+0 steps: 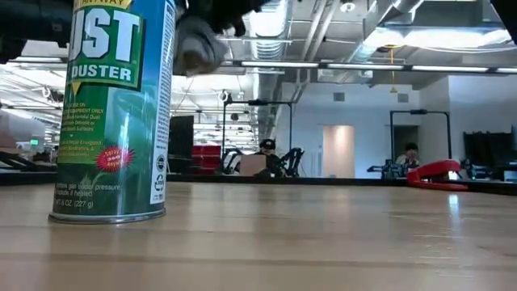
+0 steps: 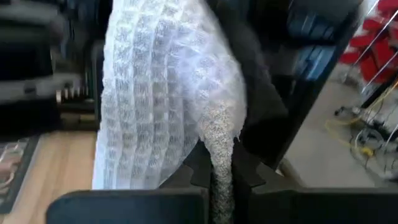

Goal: Apply microfiber cloth
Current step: Wipe the front of the cellphone with the microfiber cloth

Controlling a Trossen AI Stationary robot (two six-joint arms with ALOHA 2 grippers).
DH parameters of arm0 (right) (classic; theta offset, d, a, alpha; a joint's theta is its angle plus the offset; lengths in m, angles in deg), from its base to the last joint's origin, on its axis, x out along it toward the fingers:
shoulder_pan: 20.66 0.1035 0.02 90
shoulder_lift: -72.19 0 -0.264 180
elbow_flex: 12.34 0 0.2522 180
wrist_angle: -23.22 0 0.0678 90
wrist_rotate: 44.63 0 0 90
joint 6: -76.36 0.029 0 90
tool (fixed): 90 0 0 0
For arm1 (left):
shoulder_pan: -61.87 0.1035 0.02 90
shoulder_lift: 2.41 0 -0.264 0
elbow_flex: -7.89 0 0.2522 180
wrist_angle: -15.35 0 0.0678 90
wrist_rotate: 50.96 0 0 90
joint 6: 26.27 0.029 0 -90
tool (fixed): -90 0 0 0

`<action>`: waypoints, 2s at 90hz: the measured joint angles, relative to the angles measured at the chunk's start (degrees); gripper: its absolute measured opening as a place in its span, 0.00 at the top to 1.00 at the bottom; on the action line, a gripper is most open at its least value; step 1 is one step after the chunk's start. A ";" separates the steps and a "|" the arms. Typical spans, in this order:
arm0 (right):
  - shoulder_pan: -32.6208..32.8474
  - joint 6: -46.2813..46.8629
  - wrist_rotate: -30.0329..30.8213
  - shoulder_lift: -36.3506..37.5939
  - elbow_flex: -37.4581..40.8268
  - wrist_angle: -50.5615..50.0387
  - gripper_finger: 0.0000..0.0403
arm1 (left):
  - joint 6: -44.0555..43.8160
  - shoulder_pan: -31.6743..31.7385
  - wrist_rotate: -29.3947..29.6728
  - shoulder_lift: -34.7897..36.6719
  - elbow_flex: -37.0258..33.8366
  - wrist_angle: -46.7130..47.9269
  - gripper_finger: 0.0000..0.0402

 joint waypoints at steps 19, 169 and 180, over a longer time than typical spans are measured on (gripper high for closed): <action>-0.58 2.67 0.02 -0.17 4.79 1.71 1.00 | 1.61 -0.02 -1.20 0.17 0.02 -2.65 0.98; -2.73 0.70 0.03 0.12 -2.52 -5.53 1.00 | -0.08 -0.04 0.39 -0.04 -0.13 1.12 0.98; -2.55 1.75 -0.55 0.10 -0.26 -3.89 1.00 | 0.00 -0.07 -0.06 -0.02 -0.13 0.51 0.98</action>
